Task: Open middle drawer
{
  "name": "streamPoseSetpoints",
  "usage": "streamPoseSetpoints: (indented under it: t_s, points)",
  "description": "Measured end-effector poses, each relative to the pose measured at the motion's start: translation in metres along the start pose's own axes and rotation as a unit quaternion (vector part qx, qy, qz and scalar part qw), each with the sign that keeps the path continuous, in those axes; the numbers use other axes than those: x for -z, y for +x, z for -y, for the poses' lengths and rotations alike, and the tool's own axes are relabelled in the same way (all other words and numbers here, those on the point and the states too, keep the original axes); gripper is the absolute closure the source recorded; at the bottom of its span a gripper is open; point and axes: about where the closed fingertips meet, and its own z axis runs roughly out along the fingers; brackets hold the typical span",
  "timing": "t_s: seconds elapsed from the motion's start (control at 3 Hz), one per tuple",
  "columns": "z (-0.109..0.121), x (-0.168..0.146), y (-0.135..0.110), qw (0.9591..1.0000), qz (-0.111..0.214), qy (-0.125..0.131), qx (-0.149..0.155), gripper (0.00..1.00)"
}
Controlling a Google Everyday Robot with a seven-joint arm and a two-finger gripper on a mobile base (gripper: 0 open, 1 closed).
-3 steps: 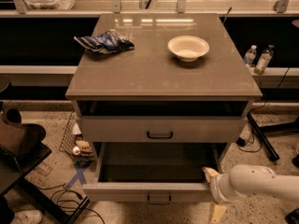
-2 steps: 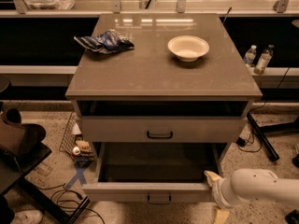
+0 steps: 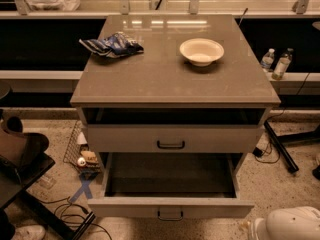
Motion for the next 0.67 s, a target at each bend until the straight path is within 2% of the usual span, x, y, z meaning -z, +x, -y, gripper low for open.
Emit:
streamPoseSetpoints:
  t_s: [0.33,0.67]
  points:
    - [-0.0193,0.0091,0.0094,0.9998,-0.017,-0.009,-0.009,0.72]
    - [-0.0184,0.0084,0.0067,0.9999,-0.013,-0.005,-0.008,0.71]
